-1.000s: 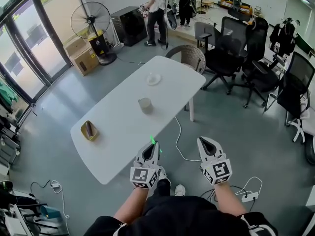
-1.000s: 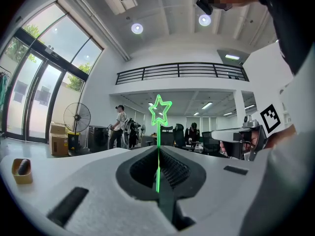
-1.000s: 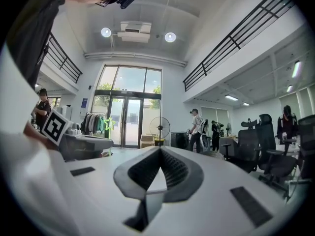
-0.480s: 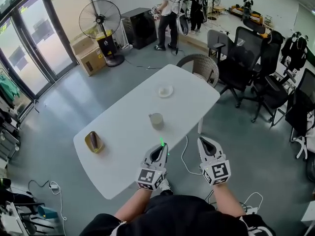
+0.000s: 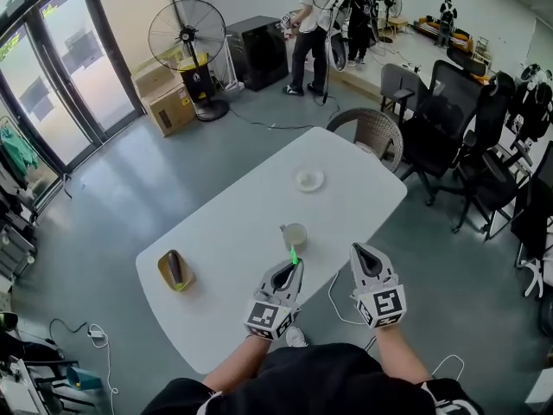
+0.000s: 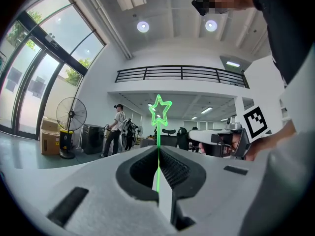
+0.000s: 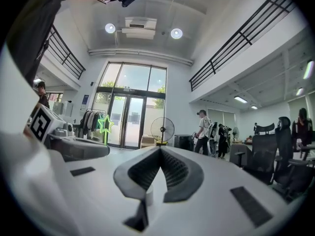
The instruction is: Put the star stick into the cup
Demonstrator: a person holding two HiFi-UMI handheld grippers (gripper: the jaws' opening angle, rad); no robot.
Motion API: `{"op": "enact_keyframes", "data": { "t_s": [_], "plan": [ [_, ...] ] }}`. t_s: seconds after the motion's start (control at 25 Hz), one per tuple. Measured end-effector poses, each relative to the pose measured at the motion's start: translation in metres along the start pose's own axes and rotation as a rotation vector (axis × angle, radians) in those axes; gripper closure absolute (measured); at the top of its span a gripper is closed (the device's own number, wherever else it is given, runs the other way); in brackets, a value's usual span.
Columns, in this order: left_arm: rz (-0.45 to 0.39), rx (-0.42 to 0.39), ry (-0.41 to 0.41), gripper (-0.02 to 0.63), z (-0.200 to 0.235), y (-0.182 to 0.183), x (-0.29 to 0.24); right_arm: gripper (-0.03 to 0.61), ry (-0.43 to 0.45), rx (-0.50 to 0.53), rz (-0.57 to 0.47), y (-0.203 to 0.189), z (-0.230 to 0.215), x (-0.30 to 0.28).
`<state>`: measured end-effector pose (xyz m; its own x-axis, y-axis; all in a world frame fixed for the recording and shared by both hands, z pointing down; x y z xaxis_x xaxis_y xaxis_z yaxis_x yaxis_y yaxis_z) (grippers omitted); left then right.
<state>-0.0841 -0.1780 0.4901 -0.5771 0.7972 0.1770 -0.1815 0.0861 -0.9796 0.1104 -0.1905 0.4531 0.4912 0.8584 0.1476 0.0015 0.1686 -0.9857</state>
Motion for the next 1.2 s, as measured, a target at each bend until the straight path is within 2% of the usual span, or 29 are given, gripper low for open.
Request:
{"op": "enact_keyframes", "data": {
  "t_s": [0.16,0.32,0.48,0.6,0.92,1.08,1.2],
  "plan": [
    [-0.029,-0.001,0.011,0.599,0.025,0.005,-0.013,0.573,-0.012,0.008,-0.015,-0.001,-0.001,-0.023],
    [-0.058,0.043,0.023,0.600,0.048,0.010,-0.019,0.572,0.009,0.006,-0.001,-0.007,0.004,-0.045],
    [-0.089,0.054,0.037,0.600,0.064,0.011,-0.042,0.574,0.028,-0.014,0.013,-0.019,-0.013,-0.065],
    [-0.105,0.052,0.079,0.600,0.079,0.012,-0.057,0.573,0.050,-0.027,0.033,-0.031,-0.024,-0.079],
    [-0.150,0.124,0.226,0.600,0.126,0.004,-0.079,0.572,0.155,-0.037,0.069,-0.052,-0.050,-0.126],
    [-0.170,0.197,0.298,0.600,0.144,-0.012,-0.077,0.573,0.203,-0.040,0.096,-0.066,-0.056,-0.139],
    [-0.181,0.255,0.323,0.600,0.153,-0.026,-0.075,0.572,0.228,-0.045,0.122,-0.075,-0.061,-0.144]
  ]
}}
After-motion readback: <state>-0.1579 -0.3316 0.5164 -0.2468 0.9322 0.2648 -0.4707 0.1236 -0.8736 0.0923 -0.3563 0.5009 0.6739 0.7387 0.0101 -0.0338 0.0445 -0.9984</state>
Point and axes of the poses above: the fingertips, and each gripper's own axes: x backward along the fingers, z to its left, y out of its top, the point moved 6 cm from there along x, backward along the fingers, and after that the axes turned 9 degrees about -z, right-handed, at the moved point
